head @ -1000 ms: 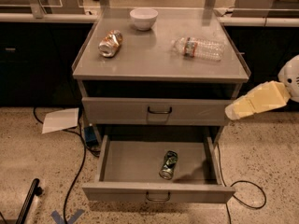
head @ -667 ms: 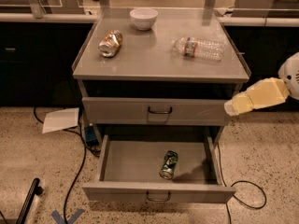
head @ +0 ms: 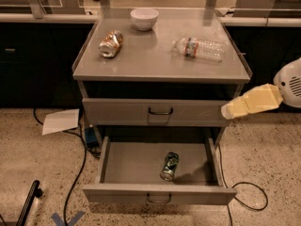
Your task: Pick green can from middle drawer and place on counter
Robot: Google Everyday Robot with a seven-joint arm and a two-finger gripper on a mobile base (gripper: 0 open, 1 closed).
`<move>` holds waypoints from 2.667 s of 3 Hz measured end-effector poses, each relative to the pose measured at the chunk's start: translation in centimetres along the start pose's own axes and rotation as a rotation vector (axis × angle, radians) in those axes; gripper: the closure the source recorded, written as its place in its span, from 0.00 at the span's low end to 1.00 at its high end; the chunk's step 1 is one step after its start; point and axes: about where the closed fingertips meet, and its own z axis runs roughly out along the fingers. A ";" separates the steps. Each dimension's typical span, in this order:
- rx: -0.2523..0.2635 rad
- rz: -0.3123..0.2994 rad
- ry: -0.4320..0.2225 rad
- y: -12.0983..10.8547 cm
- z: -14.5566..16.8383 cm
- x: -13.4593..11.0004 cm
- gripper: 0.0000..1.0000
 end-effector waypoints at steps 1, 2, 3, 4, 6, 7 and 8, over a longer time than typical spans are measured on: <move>-0.094 0.099 0.072 0.3 5.9 2.3 0.00; -0.181 0.129 0.149 2.3 11.8 3.8 0.00; -0.267 0.104 0.233 4.2 15.1 4.8 0.00; -0.270 0.110 0.231 4.2 15.2 4.9 0.00; -0.375 0.307 0.230 3.6 22.0 8.4 0.00; -0.400 0.373 0.232 3.7 25.6 9.7 0.00; -0.421 0.421 0.276 4.2 28.5 11.0 0.00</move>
Offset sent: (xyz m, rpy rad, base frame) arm 0.0358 0.0768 -0.1829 0.1648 0.3751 0.0423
